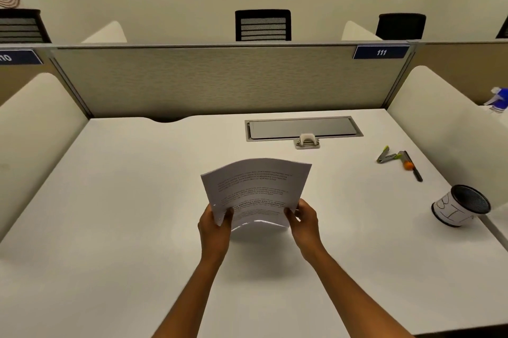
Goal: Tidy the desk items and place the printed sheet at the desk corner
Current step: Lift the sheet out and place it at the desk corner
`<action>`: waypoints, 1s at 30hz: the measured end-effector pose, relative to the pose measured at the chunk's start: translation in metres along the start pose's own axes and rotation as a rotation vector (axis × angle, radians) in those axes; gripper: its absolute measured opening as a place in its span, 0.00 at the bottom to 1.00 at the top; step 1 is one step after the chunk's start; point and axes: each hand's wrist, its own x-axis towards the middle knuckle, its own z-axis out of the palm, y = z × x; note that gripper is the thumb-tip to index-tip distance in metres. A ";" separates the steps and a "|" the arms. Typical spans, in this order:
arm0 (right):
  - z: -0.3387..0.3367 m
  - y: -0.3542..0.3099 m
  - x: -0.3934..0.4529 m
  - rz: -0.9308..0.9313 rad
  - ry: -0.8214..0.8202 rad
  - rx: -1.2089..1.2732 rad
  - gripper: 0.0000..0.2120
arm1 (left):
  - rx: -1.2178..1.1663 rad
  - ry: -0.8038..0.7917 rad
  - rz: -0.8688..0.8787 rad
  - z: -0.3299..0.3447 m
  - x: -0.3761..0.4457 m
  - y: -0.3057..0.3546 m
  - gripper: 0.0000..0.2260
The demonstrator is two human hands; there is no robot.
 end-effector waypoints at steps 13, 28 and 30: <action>0.008 -0.008 -0.004 -0.031 0.052 -0.034 0.10 | -0.018 -0.017 0.009 -0.008 0.004 -0.002 0.12; 0.010 -0.007 -0.002 -0.027 0.128 0.029 0.10 | -0.033 -0.037 0.062 -0.003 0.007 -0.002 0.11; 0.008 -0.008 0.000 -0.041 0.143 0.007 0.07 | -0.008 -0.016 0.076 -0.002 0.007 -0.003 0.08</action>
